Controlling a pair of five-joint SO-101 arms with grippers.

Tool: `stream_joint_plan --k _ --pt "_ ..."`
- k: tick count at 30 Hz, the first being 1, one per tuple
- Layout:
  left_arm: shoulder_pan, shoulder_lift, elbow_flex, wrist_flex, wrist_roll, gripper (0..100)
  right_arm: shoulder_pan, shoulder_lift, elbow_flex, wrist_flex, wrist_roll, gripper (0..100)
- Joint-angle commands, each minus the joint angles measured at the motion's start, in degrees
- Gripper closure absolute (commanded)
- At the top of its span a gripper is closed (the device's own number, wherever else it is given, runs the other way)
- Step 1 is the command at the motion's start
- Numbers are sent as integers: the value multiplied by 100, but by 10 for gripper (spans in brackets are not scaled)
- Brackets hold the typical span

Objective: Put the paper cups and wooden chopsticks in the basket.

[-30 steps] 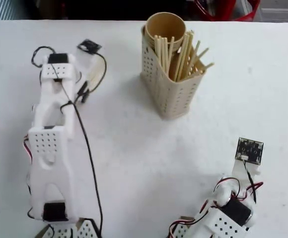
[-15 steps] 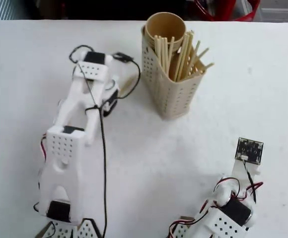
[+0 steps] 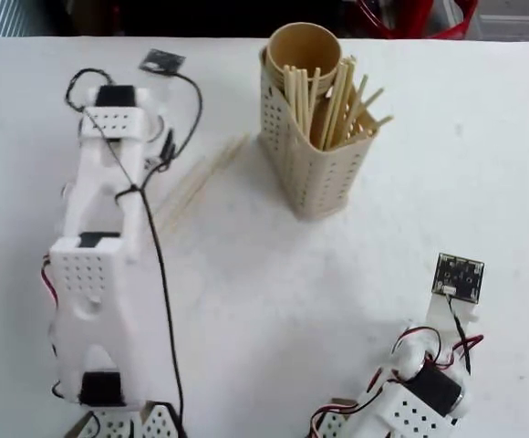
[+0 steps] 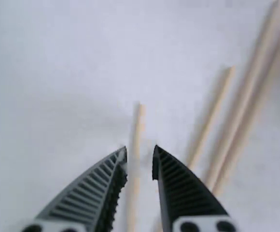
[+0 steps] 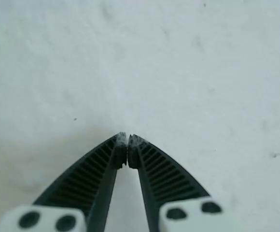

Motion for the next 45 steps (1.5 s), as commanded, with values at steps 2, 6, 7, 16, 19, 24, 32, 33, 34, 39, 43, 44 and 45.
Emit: stream_joint_plan --k 2,6,7,16,19,24,32,33,34,39,43,44,45 --pt "-268 312 149 -290 -396 887 22 -40 53 31 53 980" --pt "-110 673 -53 -237 -448 888 22 -40 53 31 53 980" --pt "-92 734 -70 -229 -448 888 22 -40 53 31 53 980" --pt "-127 875 -193 -141 -343 968 22 -40 53 31 53 980" --pt "-127 866 -396 0 -202 976 22 -40 53 31 53 980" --pt "-110 866 -1943 853 -202 976 22 -40 53 31 53 980" --pt "-136 831 -5442 1785 -193 976 22 -40 53 31 53 980" --pt "-119 716 -5371 1785 -149 976 22 -40 53 31 53 980" --pt "-101 558 -5231 1785 -35 976 22 -40 53 31 53 980" --pt "119 -312 -4422 1785 185 976 22 -40 53 31 53 980" --pt "673 -1516 -2532 1785 352 976 22 -40 53 31 53 980" --pt "892 -1930 -1960 1785 387 976 22 -40 53 31 53 980" --pt "1147 -2378 -1407 1758 404 976 22 -40 53 31 53 980"
